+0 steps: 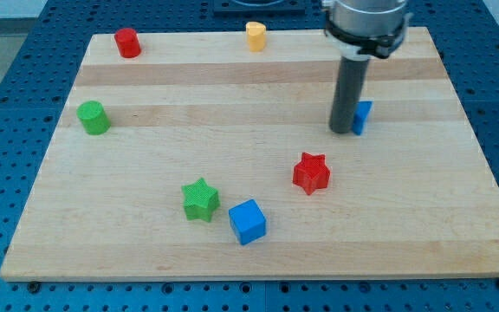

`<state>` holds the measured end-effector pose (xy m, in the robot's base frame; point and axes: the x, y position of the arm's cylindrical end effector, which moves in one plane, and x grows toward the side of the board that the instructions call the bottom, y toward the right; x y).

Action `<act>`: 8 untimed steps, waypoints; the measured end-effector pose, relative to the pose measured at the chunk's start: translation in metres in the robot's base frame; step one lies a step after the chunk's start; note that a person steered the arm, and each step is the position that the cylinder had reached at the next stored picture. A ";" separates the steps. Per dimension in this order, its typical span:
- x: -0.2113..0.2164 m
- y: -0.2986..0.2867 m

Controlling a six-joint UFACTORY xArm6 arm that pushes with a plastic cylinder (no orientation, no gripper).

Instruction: Push the blue triangle to the right center

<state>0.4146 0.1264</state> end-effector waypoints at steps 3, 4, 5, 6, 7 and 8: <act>-0.011 0.040; -0.012 0.040; -0.012 0.036; -0.004 0.016; 0.013 -0.012; 0.014 -0.043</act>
